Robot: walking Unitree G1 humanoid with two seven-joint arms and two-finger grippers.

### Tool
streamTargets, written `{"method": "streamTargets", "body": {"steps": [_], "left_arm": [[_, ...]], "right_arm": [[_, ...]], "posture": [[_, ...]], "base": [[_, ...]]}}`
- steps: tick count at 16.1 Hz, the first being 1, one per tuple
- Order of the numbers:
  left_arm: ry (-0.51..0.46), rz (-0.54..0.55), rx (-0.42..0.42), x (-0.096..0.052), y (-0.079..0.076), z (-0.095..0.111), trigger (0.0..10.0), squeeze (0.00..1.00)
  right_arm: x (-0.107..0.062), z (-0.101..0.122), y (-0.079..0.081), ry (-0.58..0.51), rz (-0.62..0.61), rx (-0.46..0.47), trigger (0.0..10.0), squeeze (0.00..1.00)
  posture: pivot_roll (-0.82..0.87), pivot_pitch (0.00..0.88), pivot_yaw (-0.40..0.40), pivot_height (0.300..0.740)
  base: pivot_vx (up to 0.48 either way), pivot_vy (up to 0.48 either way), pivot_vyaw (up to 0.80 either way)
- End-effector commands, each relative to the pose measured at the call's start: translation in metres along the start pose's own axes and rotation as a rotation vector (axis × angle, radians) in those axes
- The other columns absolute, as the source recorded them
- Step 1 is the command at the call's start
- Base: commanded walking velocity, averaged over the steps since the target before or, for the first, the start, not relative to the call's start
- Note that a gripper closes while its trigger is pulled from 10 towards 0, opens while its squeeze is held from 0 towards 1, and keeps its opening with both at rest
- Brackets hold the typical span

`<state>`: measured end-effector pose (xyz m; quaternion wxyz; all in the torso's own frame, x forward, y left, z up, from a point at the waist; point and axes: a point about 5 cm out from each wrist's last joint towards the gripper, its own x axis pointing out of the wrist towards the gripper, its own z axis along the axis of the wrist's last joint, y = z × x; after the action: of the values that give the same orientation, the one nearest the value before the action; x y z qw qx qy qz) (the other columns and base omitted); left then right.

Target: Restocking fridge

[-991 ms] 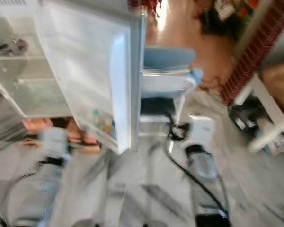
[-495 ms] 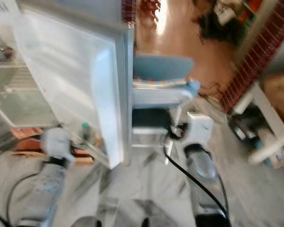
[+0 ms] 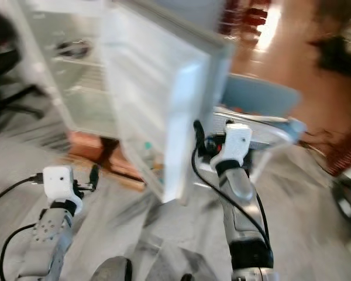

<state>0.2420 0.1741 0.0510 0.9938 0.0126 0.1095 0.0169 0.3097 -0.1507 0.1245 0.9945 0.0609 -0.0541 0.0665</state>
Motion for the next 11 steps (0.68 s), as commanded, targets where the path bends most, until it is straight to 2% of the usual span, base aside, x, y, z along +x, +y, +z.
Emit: {"method": "streamTargets", "body": {"steps": [1, 2, 3, 5, 8, 9, 11], "left_arm": [[0.091, -0.031, 0.026, -0.005, -0.003, -0.016, 10.0, 0.00], [0.117, -0.023, 0.031, -0.010, -0.001, -0.021, 10.0, 0.00], [0.102, 0.000, 0.045, -0.013, 0.002, -0.018, 10.0, 0.00], [0.111, 0.010, 0.040, -0.013, 0.006, -0.020, 10.0, 0.00], [0.125, 0.006, 0.031, -0.012, 0.004, -0.021, 10.0, 0.00], [0.135, -0.016, 0.029, -0.012, -0.002, -0.020, 10.0, 0.00], [0.159, -0.041, 0.029, -0.012, -0.006, -0.024, 10.0, 0.00]], "right_arm": [[0.002, 0.000, -0.007, -0.002, -0.041, 0.007, 10.0, 0.00], [0.005, 0.003, -0.009, 0.000, -0.068, 0.007, 10.0, 0.00], [0.009, 0.006, -0.012, -0.005, -0.097, -0.021, 10.0, 0.00], [0.011, 0.010, -0.014, -0.015, -0.114, -0.040, 10.0, 0.00], [0.006, 0.005, -0.009, -0.010, -0.065, -0.008, 10.0, 0.00], [0.004, 0.008, 0.002, -0.034, 0.016, 0.079, 10.0, 0.00], [-0.001, 0.020, 0.032, -0.074, 0.250, 0.310, 10.0, 0.00]], "posture": [[0.14, 0.099, -0.051, 0.740], [0.14, 0.101, -0.052, 0.740], [0.15, 0.116, -0.054, 0.740], [0.15, 0.115, -0.064, 0.740], [0.15, 0.113, -0.068, 0.740], [0.14, 0.111, -0.064, 0.740], [0.14, 0.107, -0.061, 0.740]], "base": [[0.000, 0.000, 0.62], [0.000, 0.000, 0.62], [0.000, 0.000, 0.56], [0.000, 0.000, 0.48], [0.000, 0.000, 0.14], [0.000, 0.000, 0.00], [0.000, 0.000, 0.00]]}}
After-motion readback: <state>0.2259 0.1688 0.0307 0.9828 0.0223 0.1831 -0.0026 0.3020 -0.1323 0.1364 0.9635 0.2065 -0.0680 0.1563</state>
